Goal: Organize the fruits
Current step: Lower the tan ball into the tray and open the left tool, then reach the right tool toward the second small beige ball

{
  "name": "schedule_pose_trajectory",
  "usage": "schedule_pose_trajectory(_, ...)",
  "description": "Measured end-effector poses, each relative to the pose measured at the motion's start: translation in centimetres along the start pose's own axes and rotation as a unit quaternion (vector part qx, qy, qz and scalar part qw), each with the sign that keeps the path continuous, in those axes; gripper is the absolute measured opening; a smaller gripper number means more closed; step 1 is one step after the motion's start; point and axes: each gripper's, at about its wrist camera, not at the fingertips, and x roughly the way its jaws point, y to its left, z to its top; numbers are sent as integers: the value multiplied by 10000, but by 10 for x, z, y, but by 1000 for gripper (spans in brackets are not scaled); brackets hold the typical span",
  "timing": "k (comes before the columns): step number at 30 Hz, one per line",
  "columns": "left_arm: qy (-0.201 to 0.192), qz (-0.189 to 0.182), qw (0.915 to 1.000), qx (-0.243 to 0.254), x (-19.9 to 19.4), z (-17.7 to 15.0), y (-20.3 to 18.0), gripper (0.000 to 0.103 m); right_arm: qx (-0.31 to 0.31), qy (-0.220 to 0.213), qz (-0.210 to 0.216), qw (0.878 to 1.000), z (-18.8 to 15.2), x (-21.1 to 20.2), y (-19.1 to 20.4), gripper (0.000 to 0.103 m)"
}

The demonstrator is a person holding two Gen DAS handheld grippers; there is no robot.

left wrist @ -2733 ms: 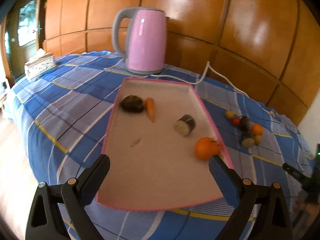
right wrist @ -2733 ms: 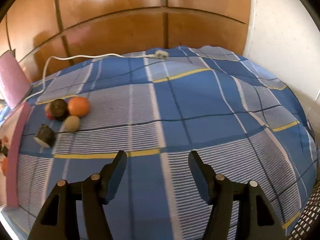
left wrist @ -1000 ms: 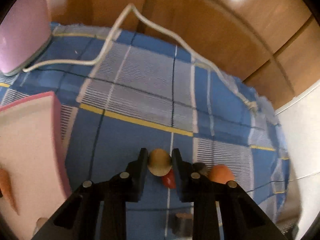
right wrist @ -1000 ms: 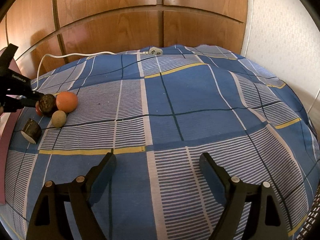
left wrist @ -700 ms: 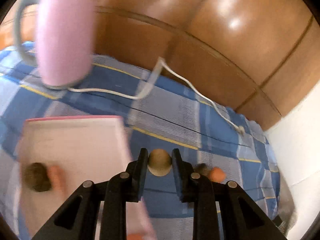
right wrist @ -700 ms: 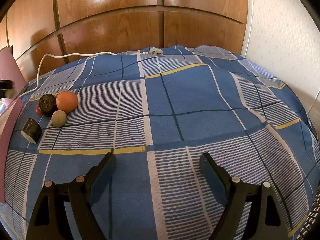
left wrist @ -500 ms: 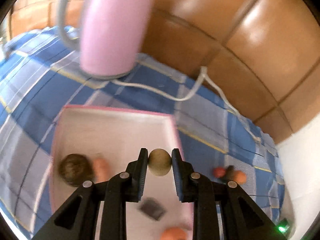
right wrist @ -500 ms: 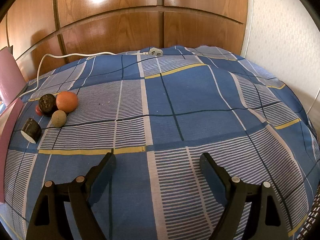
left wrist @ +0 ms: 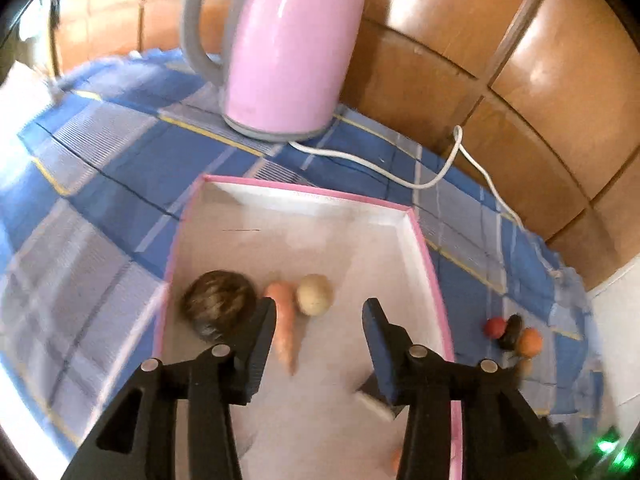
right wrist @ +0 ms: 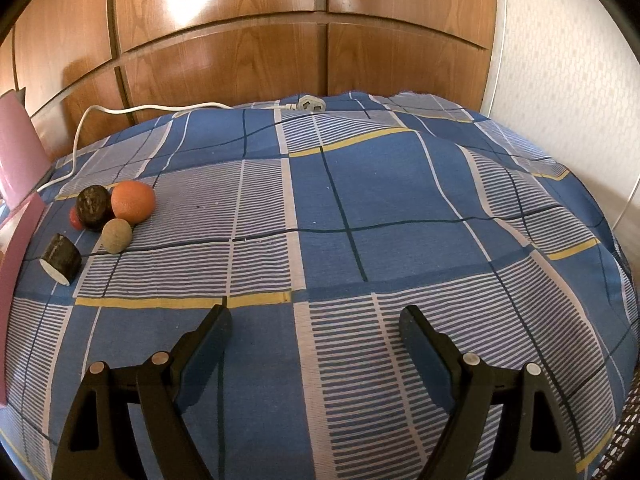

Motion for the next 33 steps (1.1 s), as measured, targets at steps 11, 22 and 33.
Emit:
schedule_pose_trajectory(11, -1067, 1016, 9886, 309, -70, -90, -5, 88, -6, -11, -16, 10000, -1, 0, 0, 87)
schedule_pose_trajectory(22, -1000, 932, 9897, 436, -82, -124, -8, 97, 14, 19, -9, 10000, 0, 1, 0, 87)
schedule_pose_trajectory(33, -1006, 803, 9915, 196, -86, -121, 0, 98, -7, 62, -111, 9999, 1, 0, 2, 87)
